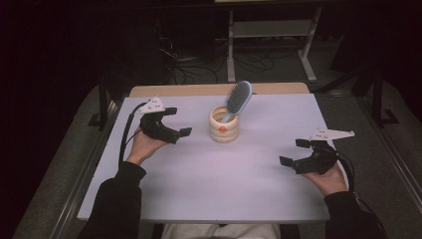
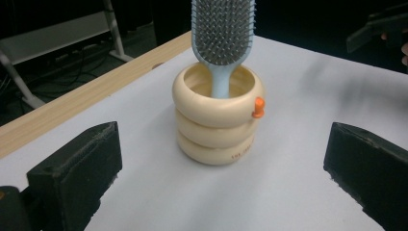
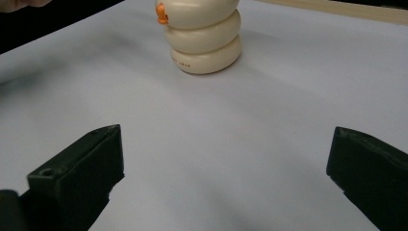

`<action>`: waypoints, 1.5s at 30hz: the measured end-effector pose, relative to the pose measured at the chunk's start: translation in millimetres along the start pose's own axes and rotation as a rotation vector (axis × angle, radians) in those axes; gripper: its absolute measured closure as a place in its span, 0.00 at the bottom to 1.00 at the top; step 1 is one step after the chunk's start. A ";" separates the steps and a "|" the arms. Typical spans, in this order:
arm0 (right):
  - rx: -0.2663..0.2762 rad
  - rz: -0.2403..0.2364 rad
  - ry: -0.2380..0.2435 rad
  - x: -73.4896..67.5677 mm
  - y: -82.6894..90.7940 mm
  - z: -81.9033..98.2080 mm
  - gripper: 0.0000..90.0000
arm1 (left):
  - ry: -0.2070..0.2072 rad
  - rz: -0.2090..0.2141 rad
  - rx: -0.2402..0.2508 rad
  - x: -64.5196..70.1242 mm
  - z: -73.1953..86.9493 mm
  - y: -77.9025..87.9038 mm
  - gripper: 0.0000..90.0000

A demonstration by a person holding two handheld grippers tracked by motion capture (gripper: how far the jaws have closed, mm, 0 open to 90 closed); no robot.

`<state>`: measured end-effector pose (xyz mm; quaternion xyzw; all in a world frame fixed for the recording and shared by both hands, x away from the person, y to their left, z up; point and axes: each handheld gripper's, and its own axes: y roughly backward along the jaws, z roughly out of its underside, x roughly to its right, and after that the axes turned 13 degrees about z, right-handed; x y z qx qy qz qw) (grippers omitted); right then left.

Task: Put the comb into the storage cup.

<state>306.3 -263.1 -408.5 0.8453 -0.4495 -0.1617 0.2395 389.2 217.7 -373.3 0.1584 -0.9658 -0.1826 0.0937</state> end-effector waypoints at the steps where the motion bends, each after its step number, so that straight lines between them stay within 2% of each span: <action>1: 0.000 0.000 0.000 0.0 0.0 0.0 0.00 | -0.001 0.000 0.002 1.4 1.2 1.8 0.00; 6: -0.002 0.001 0.001 -0.1 -0.3 0.1 0.00 | -0.004 -0.008 0.019 6.2 8.0 10.7 0.00; 15: 0.000 0.002 -0.002 -0.2 0.7 0.3 0.00 | 0.016 -0.025 0.041 11.1 27.3 25.2 0.00; 18: -0.001 0.003 -0.003 -0.1 0.5 0.3 0.00 | 0.022 -0.061 0.039 11.8 36.0 30.3 0.00; 23: -0.002 0.004 -0.001 -0.2 0.4 0.3 0.00 | 0.059 -0.079 0.069 10.8 47.1 40.7 0.00; 30: -0.004 0.005 -0.005 -0.4 0.5 0.5 0.00 | 0.089 -0.114 0.148 11.3 57.4 60.5 0.00; 33: 0.000 0.005 -0.003 -0.1 1.2 0.4 0.00 | 0.090 -0.144 0.149 10.0 63.3 70.0 0.00; 40: 0.005 0.007 -0.008 0.0 1.9 0.3 0.00 | 0.118 -0.169 0.150 9.2 78.1 85.2 0.00; 45: 0.015 0.010 -0.010 0.0 3.7 0.4 0.00 | 0.128 -0.186 0.198 10.6 87.6 95.0 0.00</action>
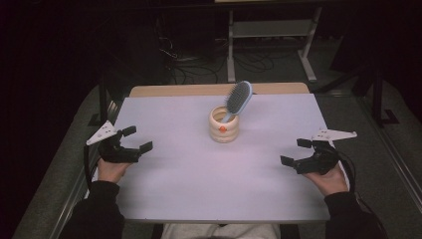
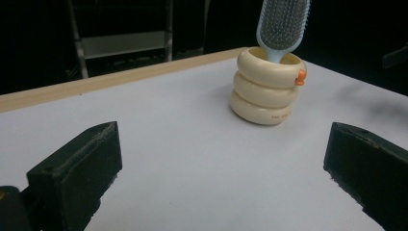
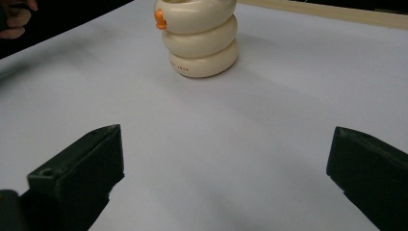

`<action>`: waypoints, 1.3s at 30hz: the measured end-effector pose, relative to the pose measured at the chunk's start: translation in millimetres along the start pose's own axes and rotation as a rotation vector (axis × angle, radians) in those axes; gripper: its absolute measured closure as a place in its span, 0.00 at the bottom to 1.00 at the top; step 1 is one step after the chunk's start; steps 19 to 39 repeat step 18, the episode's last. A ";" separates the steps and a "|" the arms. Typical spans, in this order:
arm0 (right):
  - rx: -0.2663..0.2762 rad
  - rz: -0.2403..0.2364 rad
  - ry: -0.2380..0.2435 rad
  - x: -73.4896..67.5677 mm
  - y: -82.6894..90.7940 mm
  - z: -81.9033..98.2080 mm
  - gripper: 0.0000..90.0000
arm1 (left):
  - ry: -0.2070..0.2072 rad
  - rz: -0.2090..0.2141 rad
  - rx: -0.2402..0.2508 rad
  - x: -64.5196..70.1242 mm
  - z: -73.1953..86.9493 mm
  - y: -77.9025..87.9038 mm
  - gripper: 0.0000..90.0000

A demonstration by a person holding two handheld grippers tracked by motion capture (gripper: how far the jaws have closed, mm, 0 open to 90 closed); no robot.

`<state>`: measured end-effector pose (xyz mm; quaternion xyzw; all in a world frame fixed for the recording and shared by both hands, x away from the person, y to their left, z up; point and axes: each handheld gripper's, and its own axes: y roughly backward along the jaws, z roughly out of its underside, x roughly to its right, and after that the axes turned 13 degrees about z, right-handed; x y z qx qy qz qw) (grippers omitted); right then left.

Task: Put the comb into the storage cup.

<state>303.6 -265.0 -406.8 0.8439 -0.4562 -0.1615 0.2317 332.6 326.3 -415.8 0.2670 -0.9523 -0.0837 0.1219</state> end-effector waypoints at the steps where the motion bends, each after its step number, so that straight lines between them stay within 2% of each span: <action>1: 0.001 0.000 -0.001 -0.1 0.5 -0.1 0.00 | -0.001 -0.005 0.003 0.0 1.0 2.1 0.00; 8: 0.006 0.003 -0.003 -0.1 1.8 -0.1 0.00 | 0.015 -0.027 -0.009 0.8 11.8 9.5 0.00; 12: 0.025 0.002 -0.015 0.0 6.5 -0.3 0.00 | 0.033 -0.024 -0.036 3.7 18.9 10.7 0.00; 18: 0.046 0.007 -0.033 3.7 11.0 0.7 0.00 | 0.041 -0.031 -0.048 5.2 20.8 12.0 0.00; 39: 0.046 0.007 -0.033 3.7 11.0 0.7 0.00 | 0.041 -0.031 -0.048 5.2 20.8 12.0 0.00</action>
